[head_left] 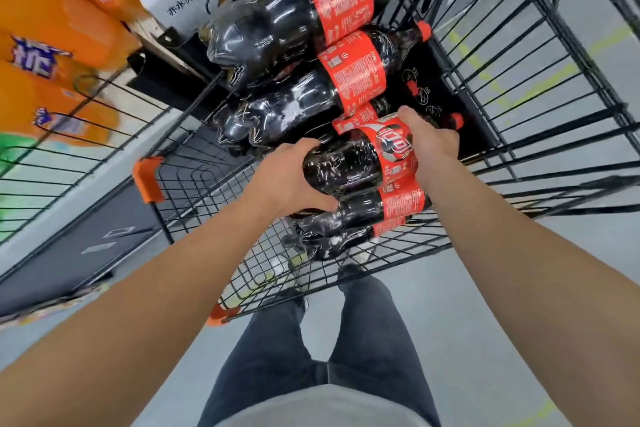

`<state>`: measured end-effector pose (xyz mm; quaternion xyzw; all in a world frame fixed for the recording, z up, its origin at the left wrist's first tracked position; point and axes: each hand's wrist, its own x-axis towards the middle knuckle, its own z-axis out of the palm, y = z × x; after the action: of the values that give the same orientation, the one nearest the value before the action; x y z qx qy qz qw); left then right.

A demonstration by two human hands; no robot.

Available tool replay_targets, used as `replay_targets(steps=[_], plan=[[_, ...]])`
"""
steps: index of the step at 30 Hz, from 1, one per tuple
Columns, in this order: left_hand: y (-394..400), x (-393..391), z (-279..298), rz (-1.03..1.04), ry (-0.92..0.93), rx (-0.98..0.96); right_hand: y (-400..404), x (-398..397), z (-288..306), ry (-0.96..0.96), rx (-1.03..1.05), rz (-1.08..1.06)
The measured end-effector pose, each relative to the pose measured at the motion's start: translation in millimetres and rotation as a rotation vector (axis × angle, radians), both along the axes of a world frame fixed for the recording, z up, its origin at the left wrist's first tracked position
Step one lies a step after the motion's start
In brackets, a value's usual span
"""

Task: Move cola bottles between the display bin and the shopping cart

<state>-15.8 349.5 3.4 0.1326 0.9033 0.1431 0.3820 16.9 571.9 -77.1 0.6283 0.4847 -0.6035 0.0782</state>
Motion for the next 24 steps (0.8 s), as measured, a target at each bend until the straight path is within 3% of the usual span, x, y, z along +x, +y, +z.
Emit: replay_targets(steps=[10,24], plan=[[-42.5,35.8,-8.4,0.108,0.166,0.125,-30.3,2.6,41.4,0.264,0.116,0.0],[-211.6,96.1,26.2,0.26,0.407,0.451,-194.2,41.4,141.9,0.483,0.298,0.129]])
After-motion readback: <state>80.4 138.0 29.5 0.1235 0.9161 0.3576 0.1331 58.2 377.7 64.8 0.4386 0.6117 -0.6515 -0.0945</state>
